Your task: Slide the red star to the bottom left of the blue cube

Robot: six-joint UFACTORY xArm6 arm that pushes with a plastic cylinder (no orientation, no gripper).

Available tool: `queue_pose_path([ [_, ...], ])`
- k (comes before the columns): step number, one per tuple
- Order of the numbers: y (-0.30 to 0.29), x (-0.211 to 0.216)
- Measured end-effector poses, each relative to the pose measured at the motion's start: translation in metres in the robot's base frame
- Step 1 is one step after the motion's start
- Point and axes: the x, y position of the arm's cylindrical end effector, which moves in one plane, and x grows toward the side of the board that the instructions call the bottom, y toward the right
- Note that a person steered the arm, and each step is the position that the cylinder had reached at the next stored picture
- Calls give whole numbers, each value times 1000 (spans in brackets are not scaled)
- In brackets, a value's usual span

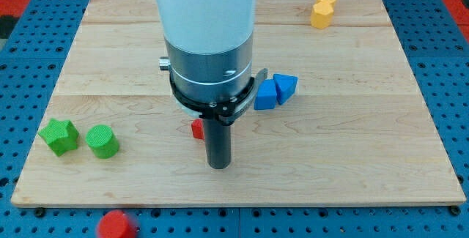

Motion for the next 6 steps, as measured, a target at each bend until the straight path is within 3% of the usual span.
queue_pose_path([
  [1, 0, -15],
  [3, -84, -27],
  [6, 7, -70],
])
